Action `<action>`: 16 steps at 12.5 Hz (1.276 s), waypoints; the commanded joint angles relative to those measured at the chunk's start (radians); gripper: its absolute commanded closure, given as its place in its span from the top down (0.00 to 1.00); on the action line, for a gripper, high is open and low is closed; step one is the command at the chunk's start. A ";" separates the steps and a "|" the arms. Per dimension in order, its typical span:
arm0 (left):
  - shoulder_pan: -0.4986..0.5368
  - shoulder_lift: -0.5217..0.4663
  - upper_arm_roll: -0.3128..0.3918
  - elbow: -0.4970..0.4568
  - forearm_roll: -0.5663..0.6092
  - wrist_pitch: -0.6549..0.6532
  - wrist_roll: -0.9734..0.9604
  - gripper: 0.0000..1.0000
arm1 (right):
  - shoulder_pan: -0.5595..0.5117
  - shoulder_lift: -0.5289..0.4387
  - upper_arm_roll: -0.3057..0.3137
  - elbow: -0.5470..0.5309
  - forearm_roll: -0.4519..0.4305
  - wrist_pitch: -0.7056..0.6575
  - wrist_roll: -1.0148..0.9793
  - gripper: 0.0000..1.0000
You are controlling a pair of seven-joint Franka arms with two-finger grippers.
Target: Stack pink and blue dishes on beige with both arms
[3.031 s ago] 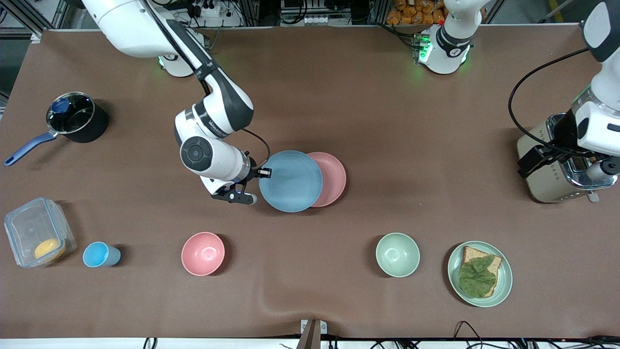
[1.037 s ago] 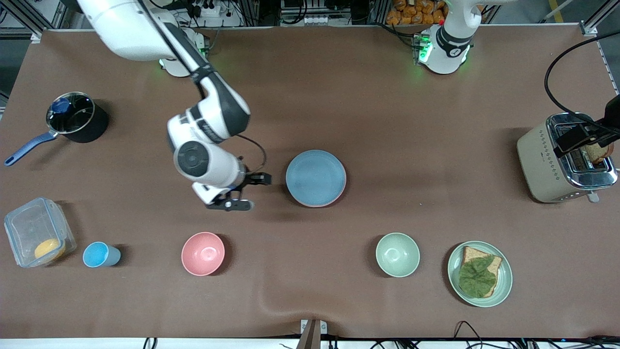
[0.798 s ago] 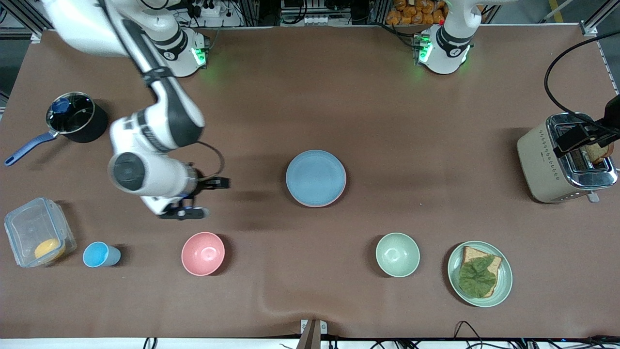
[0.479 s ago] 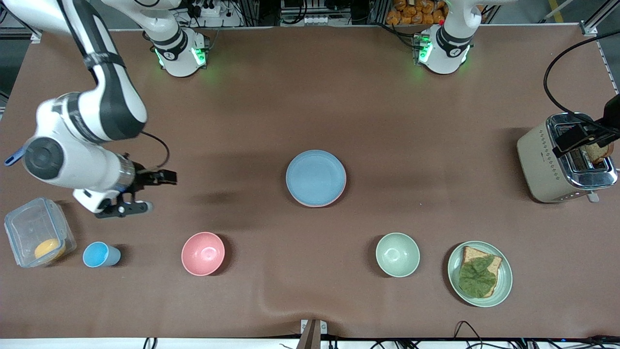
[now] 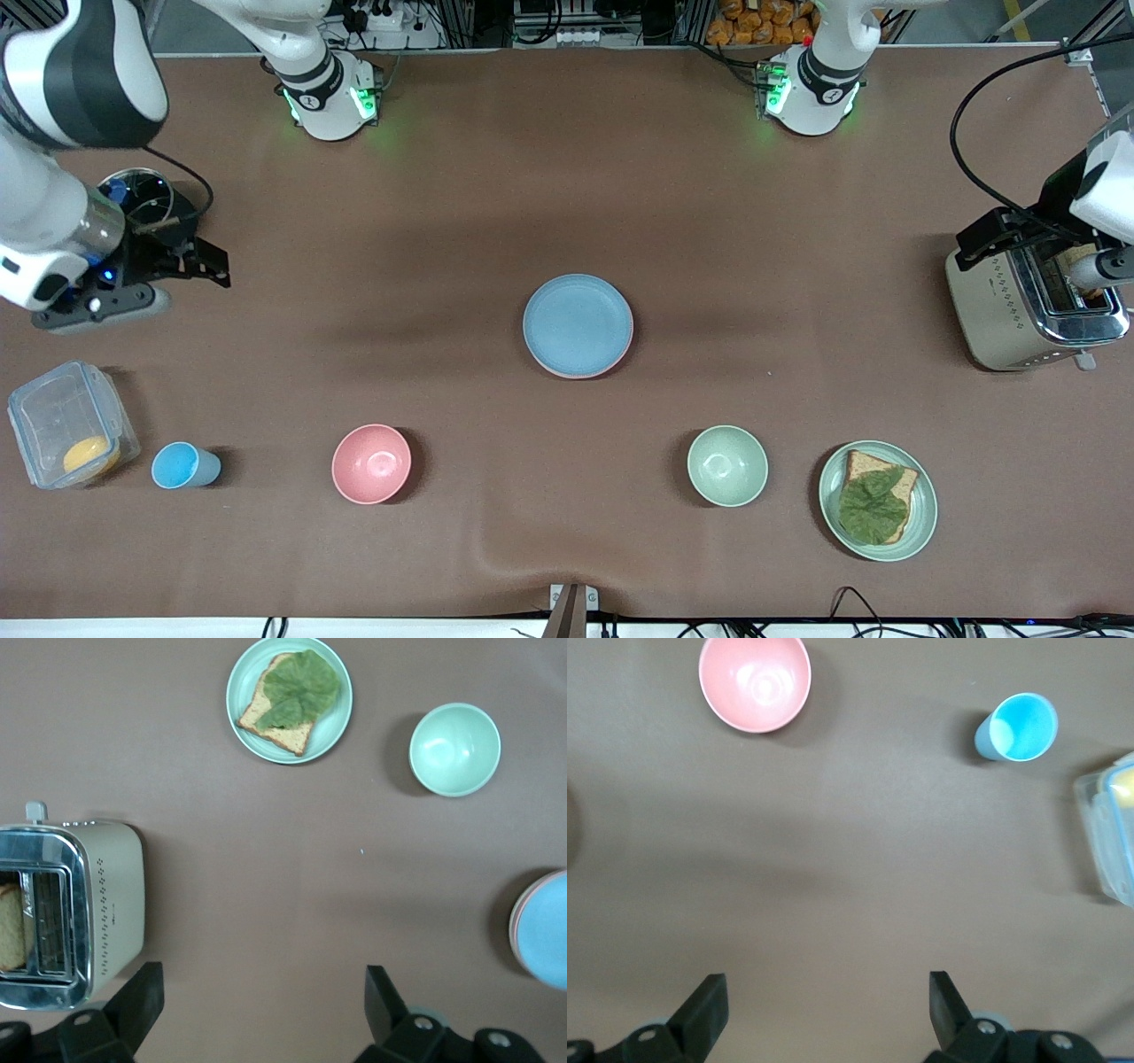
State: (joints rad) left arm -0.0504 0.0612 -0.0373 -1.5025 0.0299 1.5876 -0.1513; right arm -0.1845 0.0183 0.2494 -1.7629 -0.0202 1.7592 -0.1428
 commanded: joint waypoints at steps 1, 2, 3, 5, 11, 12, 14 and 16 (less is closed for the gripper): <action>0.015 -0.024 0.000 -0.018 -0.024 -0.037 0.110 1.00 | -0.013 -0.096 0.008 -0.032 -0.012 -0.033 0.072 1.00; 0.014 -0.026 0.000 -0.018 -0.024 -0.041 0.107 1.00 | -0.018 -0.121 0.005 -0.030 -0.010 -0.044 0.096 1.00; 0.012 -0.026 0.000 -0.018 -0.024 -0.044 0.096 1.00 | -0.030 -0.142 0.002 -0.020 -0.010 -0.055 0.100 1.00; 0.011 -0.026 0.000 -0.016 -0.024 -0.044 0.095 1.00 | -0.053 -0.167 -0.007 0.002 0.000 -0.108 0.100 1.00; 0.009 -0.026 0.002 -0.002 -0.022 -0.043 0.096 1.00 | 0.237 -0.091 -0.311 0.101 -0.004 -0.127 0.115 1.00; 0.004 -0.023 0.002 -0.001 -0.022 -0.043 0.095 1.00 | 0.208 -0.072 -0.288 0.121 -0.004 -0.136 0.129 1.00; 0.000 -0.018 0.002 0.024 -0.022 -0.043 0.093 1.00 | 0.149 -0.057 -0.225 0.144 -0.006 -0.162 0.146 1.00; 0.000 -0.015 0.002 0.027 -0.024 -0.043 0.091 1.00 | 0.157 -0.055 -0.225 0.140 -0.012 -0.153 0.147 1.00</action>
State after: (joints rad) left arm -0.0501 0.0514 -0.0368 -1.4885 0.0298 1.5539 -0.0722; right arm -0.0035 -0.0514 -0.0031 -1.6552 -0.0202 1.6284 -0.0149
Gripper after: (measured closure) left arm 0.000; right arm 0.000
